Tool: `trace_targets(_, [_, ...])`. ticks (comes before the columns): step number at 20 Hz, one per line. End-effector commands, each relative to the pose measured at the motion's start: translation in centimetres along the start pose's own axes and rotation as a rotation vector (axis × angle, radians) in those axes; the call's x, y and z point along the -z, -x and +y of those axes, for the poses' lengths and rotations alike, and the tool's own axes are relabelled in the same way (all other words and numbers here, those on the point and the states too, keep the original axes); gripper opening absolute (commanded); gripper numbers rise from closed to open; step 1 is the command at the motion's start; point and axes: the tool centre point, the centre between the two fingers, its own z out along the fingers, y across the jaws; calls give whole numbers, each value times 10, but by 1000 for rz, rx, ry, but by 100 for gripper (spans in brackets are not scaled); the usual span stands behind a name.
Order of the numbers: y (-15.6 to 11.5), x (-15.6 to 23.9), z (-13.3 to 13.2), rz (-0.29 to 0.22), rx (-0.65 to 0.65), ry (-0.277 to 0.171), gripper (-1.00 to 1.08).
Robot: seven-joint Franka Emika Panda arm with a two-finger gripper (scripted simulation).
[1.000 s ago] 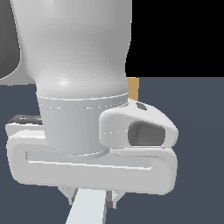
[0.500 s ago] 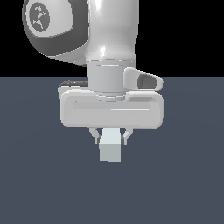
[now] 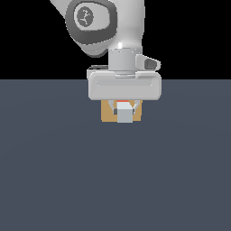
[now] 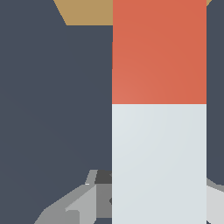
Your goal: Insert the peg into the horizontal hole in a box.
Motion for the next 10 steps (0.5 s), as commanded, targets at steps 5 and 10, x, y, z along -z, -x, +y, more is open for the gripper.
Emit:
trace_targets(5, [-28,12,9,0,9,2,-100])
trace_targets(10, [-24,10,9,0,8,2,-100])
